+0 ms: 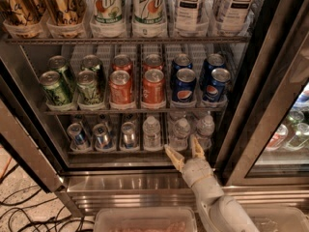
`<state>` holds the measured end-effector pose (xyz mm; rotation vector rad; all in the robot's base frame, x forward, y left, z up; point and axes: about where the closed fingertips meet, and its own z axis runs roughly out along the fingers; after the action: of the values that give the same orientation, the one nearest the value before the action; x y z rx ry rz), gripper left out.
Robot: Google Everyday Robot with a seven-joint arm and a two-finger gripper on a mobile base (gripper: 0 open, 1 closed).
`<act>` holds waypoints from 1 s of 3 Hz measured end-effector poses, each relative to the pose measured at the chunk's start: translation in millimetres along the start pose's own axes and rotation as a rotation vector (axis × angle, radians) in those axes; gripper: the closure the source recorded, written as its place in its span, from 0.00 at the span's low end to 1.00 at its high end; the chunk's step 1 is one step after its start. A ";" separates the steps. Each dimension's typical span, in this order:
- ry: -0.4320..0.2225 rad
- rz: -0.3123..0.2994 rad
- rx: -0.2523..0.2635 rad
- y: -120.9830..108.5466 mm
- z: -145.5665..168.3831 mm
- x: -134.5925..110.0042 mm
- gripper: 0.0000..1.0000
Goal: Pick water bottle from bottom shelf of fridge
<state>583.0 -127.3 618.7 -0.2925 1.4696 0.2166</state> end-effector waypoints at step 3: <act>0.000 -0.014 -0.023 -7.3 31.7 -7.9 0.46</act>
Offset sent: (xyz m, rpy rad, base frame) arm 0.0486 0.0068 0.0168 -0.0255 -0.0061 0.0339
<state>614.5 -123.7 629.4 -0.3209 1.4658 0.2227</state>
